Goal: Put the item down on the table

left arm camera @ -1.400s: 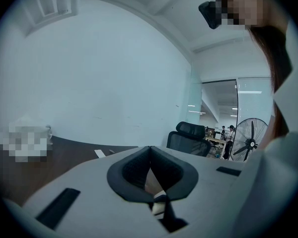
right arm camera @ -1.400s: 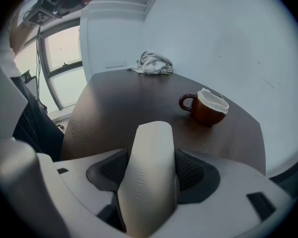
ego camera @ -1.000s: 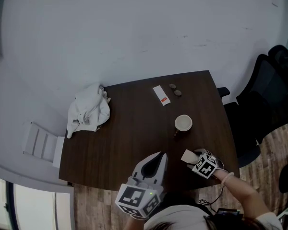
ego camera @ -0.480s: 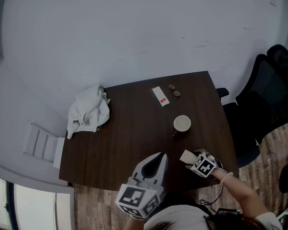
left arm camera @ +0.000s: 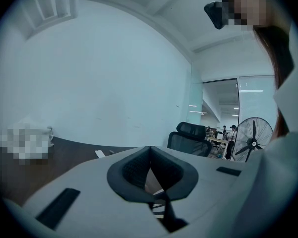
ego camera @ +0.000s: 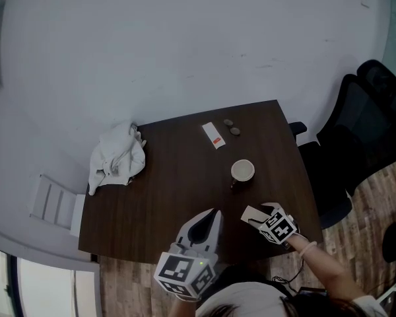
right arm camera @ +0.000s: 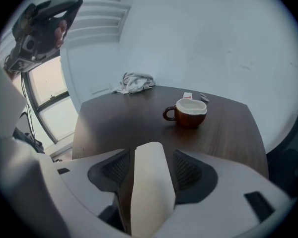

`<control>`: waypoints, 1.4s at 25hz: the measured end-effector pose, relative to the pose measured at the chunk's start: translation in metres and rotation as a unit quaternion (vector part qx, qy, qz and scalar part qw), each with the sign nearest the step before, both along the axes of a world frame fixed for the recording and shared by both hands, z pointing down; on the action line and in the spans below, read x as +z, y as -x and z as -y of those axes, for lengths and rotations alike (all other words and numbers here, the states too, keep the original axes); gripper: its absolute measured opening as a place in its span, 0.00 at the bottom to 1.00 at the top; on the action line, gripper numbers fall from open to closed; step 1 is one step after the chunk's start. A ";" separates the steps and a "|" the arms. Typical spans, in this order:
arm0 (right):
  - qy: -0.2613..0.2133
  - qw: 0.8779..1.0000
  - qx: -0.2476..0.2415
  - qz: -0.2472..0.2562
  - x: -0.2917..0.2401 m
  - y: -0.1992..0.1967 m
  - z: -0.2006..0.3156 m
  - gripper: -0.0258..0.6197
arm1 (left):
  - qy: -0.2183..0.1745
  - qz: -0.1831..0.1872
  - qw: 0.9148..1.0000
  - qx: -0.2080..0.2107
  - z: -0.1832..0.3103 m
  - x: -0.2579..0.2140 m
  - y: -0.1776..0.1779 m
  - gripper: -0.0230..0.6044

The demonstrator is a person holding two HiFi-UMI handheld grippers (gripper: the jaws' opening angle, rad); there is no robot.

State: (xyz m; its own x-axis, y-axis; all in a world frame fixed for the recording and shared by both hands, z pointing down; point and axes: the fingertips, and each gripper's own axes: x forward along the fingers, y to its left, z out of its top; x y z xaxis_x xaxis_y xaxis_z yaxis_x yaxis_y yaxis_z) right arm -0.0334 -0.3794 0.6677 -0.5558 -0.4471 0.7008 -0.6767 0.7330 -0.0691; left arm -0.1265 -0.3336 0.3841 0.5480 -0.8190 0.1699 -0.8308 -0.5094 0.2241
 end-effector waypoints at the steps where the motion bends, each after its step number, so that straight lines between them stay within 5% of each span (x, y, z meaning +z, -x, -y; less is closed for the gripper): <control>1: -0.003 1.000 0.011 0.009 -0.005 -0.001 0.000 0.46 | -0.001 0.000 1.000 0.000 -0.001 -0.001 -0.001 0.07; 20: -0.075 0.976 0.148 0.141 -0.094 -0.016 -0.015 0.34 | -0.008 -0.006 1.000 0.008 -0.009 0.003 -0.012 0.07; 35: -0.174 0.955 0.156 0.183 -0.200 -0.037 -0.032 0.22 | -0.020 -0.012 1.000 0.020 -0.018 -0.009 -0.035 0.07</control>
